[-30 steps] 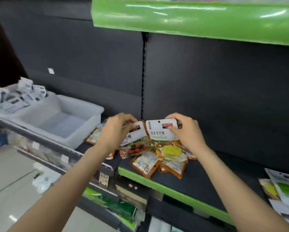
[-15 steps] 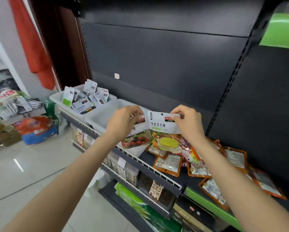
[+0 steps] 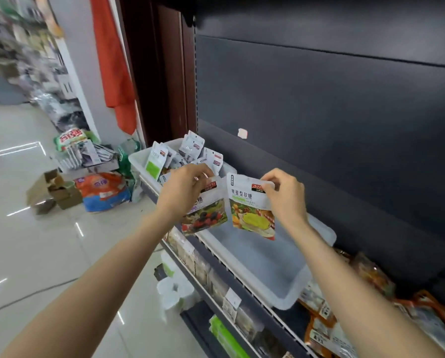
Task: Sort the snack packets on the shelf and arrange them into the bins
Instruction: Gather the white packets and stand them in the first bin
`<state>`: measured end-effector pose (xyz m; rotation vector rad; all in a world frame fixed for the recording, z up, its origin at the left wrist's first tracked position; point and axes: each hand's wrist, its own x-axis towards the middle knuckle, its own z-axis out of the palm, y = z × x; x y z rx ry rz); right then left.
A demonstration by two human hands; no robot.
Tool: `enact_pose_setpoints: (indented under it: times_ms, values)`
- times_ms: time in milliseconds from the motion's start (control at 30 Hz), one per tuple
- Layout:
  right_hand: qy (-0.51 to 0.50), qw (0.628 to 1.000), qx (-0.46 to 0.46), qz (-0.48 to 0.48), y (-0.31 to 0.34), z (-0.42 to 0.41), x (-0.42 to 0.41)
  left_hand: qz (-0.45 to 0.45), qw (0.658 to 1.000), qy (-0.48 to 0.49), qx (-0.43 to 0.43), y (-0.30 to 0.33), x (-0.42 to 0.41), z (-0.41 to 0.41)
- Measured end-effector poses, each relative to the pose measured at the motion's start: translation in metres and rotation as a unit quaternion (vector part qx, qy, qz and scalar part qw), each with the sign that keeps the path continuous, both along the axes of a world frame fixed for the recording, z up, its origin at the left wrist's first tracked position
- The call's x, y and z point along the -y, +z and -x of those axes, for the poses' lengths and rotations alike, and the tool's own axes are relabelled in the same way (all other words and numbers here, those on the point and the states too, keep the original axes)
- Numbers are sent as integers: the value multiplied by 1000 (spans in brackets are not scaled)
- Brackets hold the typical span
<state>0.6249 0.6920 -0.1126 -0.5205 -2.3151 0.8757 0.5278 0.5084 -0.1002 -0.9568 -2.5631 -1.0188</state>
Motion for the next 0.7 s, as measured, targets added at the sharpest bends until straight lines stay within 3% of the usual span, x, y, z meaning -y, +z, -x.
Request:
enact_pose_setpoints:
  times_ms: [300, 700]
  values:
    - [4, 999, -22, 24, 0, 115, 32, -45, 998, 30, -15, -7, 37, 118]
    - [-90, 995, -41, 28, -8, 276, 107, -8, 996, -78, -30, -9, 90, 320]
